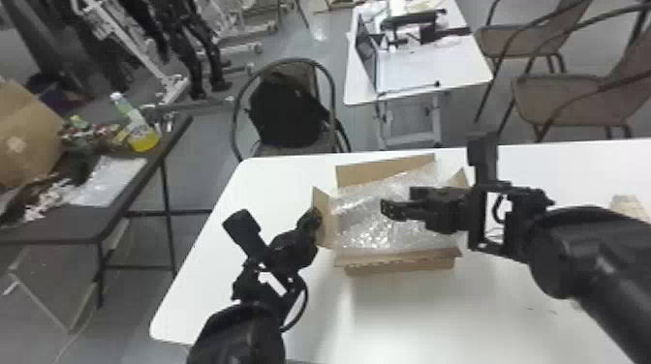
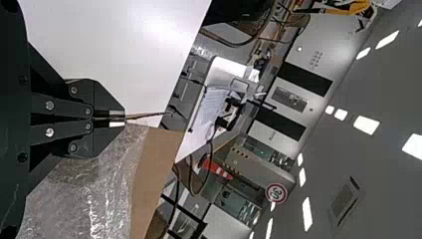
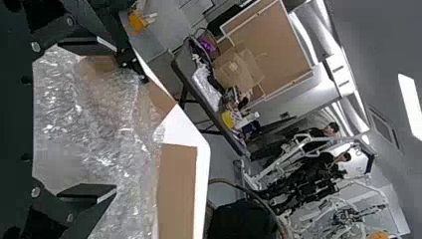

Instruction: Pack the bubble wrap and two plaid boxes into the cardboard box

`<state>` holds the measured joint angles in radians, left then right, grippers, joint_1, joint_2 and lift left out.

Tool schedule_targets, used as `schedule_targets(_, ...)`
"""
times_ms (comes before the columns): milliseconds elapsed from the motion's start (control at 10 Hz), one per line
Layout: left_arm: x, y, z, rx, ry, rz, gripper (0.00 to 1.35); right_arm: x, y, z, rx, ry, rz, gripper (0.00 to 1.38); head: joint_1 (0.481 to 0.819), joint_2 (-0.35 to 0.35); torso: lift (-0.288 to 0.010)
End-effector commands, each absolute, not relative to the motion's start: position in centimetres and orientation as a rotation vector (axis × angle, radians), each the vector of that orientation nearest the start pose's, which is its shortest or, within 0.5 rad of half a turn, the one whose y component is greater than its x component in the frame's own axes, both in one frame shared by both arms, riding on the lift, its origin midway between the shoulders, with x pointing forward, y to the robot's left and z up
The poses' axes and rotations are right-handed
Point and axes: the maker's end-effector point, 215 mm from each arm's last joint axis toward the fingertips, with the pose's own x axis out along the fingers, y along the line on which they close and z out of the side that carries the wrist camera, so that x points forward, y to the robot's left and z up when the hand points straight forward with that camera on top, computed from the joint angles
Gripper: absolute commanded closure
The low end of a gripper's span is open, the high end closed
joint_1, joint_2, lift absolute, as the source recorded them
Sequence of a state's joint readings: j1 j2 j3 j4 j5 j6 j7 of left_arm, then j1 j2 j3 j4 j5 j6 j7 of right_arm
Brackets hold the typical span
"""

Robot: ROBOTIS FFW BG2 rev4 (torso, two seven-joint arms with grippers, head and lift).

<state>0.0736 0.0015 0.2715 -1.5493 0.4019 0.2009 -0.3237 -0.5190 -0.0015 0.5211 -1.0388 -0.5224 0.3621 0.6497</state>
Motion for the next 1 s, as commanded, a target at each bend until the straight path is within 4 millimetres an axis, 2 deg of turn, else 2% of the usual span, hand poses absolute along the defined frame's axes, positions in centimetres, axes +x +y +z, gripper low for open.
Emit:
schedule_targets(0,54.8,30.5,-42.4,-0.461,0.168,-0.061,1.21,55.8,13.1,-34.6,0.323,0.362,1.12,0.11,0.695,0.35,-0.05)
schedule_targets(200,54.3,31.5,-42.8,-0.465,0.176,-0.043,1.21,55.4,11.7,-31.1,0.207,0.248,1.091,0.11,0.695,0.35,-0.05)
schedule_targets(300,54.1,31.8,-42.9,-0.47,0.178,-0.037,1.21,55.2,9.8,-30.0,0.14,0.192,1.039,0.11,0.695,0.35,-0.05)
schedule_targets(400,53.8,32.1,-43.2,-0.474,0.182,-0.031,1.21,55.2,6.7,-29.8,0.084,0.159,0.972,0.11,0.695,0.35,-0.05)
schedule_targets(500,53.6,32.4,-43.3,-0.475,0.183,-0.025,1.21,54.7,2.1,-30.9,0.005,0.154,0.883,0.11,0.695,0.35,-0.05)
schedule_targets(600,53.2,32.9,-43.5,-0.474,0.184,-0.015,1.22,53.4,-2.2,-32.4,-0.053,0.145,0.784,0.12,0.695,0.35,-0.05)
schedule_targets(800,52.5,34.3,-43.7,-0.475,0.176,0.009,1.21,50.0,-9.5,-35.5,-0.088,0.146,0.604,0.12,0.695,0.311,-0.05)
schedule_targets(900,52.2,35.0,-43.9,-0.473,0.175,0.023,1.22,48.4,-13.0,-35.9,-0.134,0.123,0.522,0.12,0.695,0.281,-0.05)
